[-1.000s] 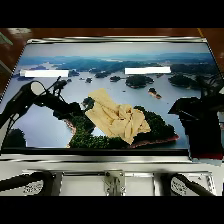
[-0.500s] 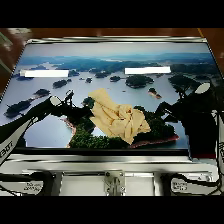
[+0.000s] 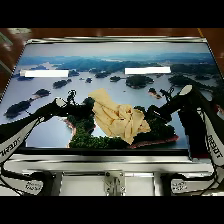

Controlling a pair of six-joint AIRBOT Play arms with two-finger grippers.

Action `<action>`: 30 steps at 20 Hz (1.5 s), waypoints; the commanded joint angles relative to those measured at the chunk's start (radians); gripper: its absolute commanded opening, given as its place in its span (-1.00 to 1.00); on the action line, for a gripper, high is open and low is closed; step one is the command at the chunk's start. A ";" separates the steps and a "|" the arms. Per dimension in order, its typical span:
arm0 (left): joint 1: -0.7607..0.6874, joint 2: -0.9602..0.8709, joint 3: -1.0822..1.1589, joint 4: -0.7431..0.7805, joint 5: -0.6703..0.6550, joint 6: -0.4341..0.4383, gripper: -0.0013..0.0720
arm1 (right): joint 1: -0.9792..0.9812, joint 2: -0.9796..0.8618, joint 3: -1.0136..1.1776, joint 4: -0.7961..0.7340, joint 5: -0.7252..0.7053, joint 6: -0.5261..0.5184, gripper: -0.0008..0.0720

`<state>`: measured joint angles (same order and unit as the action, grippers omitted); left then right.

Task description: Fold the shirts.

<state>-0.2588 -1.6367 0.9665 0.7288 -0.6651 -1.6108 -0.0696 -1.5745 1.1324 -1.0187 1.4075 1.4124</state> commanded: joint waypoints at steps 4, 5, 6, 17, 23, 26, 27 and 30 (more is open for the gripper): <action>-0.001 0.072 0.000 -0.011 0.011 0.069 -0.86 | 0.107 -0.077 0.000 0.090 -0.142 0.047 0.94; -0.001 0.092 0.000 -0.010 0.011 0.082 -0.86 | 0.124 -0.091 0.000 0.097 -0.157 0.052 0.92; 0.000 0.110 0.000 -0.006 0.011 0.085 -0.86 | 0.142 -0.103 0.000 0.100 -0.169 0.052 0.68; 0.116 0.697 0.281 0.354 -0.058 0.081 -0.87 | -0.002 0.344 0.285 0.157 -0.152 0.025 -0.82; 0.331 0.978 0.537 0.572 -0.293 0.026 -0.87 | -0.115 0.737 0.393 0.022 -0.150 0.148 -0.82; 0.433 1.021 0.537 0.659 -0.548 0.025 -0.87 | -0.116 0.836 0.393 -0.089 -0.060 0.215 -0.82; 0.451 1.020 0.531 0.660 -0.607 0.029 -0.87 | -0.116 0.848 0.393 -0.105 -0.002 0.217 -0.82; 0.449 1.025 0.447 0.655 -0.645 0.029 -0.87 | -0.116 0.843 0.354 -0.126 0.205 0.228 -0.82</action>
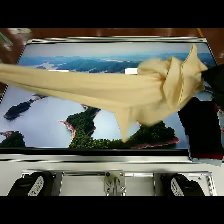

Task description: Fold the shirts.

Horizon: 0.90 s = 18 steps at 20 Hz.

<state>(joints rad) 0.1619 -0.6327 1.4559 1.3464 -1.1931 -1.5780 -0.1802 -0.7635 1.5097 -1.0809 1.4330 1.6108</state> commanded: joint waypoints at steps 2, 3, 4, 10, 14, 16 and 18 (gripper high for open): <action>0.029 0.021 -0.142 0.010 -0.116 -0.004 -0.87 | -0.005 0.032 -0.127 -0.082 0.243 0.026 -0.82; 0.029 0.021 -0.198 -0.008 -0.113 -0.004 -0.87 | -0.005 0.032 -0.205 -0.079 0.245 0.026 -0.82; 0.029 0.021 -0.265 -0.040 -0.099 -0.003 -0.87 | -0.005 0.032 -0.293 -0.077 0.217 0.026 -0.82; 0.003 0.020 -0.636 -0.343 0.127 0.060 -0.87 | 0.035 -0.097 -0.695 0.144 -0.243 0.026 -0.82; -0.114 0.008 -0.770 -0.344 0.257 0.060 -0.87 | 0.135 -0.351 -0.698 0.177 -0.576 0.015 -0.82; -0.155 -0.010 -0.795 -0.344 0.295 0.060 -0.87 | 0.140 -0.467 -0.663 0.195 -0.663 0.005 -0.77; -0.162 -0.031 -0.797 -0.344 0.300 0.060 -0.87 | 0.125 -0.539 -0.615 0.187 -0.640 -0.050 0.26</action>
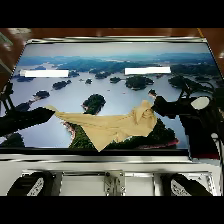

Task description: Fold the shirts.

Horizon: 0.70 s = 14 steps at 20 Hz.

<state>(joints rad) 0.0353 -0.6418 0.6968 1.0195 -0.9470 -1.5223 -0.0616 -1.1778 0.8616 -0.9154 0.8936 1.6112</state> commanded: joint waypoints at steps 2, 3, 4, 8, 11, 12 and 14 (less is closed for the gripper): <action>-0.035 -0.029 -0.037 -0.006 0.054 0.004 -0.87 | -0.035 -0.140 0.075 -0.025 0.017 -0.163 0.79; -0.035 -0.031 -0.037 -0.001 0.054 0.004 -0.87 | -0.061 -0.138 0.082 -0.067 0.086 -0.174 0.79; -0.035 -0.033 -0.037 0.004 0.054 0.004 -0.87 | -0.087 -0.140 0.082 -0.108 0.179 -0.174 0.79; -0.035 -0.037 -0.037 0.005 0.054 0.004 -0.87 | -0.103 -0.155 -0.016 -0.161 0.270 -0.193 0.79; -0.035 -0.037 -0.037 0.004 0.054 0.004 -0.87 | -0.072 -0.189 -0.082 -0.116 0.242 -0.254 0.79; -0.035 -0.037 -0.037 0.004 0.054 0.004 -0.87 | -0.051 -0.197 -0.083 -0.115 0.237 -0.279 0.79; -0.035 -0.037 -0.037 0.004 0.054 0.003 -0.87 | -0.044 -0.196 -0.077 -0.112 0.220 -0.296 0.79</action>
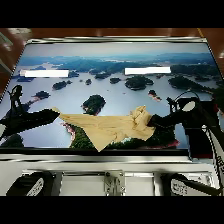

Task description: Fold the shirts.

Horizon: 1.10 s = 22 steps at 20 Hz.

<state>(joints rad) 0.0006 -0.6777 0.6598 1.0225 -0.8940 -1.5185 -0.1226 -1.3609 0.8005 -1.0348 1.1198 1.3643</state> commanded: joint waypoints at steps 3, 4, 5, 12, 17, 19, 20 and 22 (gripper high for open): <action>-0.001 -0.001 0.000 0.001 0.000 0.000 -0.87 | -0.030 -0.013 0.010 -0.023 0.068 -0.068 0.81; -0.001 -0.001 0.000 0.001 0.001 0.000 -0.87 | -0.057 -0.013 0.011 -0.035 0.098 -0.069 0.81; -0.001 -0.001 0.000 0.001 0.001 0.000 -0.87 | -0.089 -0.013 0.011 -0.040 0.133 -0.080 0.81; -0.001 -0.001 0.000 0.001 0.001 0.000 -0.87 | -0.169 -0.013 -0.032 0.018 0.164 -0.104 0.80; -0.001 -0.001 0.000 0.001 0.001 0.000 -0.86 | -0.014 -0.042 -0.086 0.068 0.003 -0.063 0.80; -0.001 -0.001 0.000 0.000 0.001 -0.001 -0.87 | 0.037 -0.083 -0.086 0.068 -0.021 -0.033 0.80; -0.001 -0.001 0.000 0.000 0.001 -0.001 -0.86 | 0.057 -0.096 -0.086 0.068 -0.035 -0.021 0.77; -0.001 -0.001 0.001 0.001 0.001 0.000 -0.86 | 0.082 -0.102 -0.086 0.068 -0.065 -0.011 -0.02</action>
<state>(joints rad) 0.0006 -0.6777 0.6598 1.0233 -0.8932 -1.5188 -0.0906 -1.4403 0.7185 -0.9611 1.1255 1.3254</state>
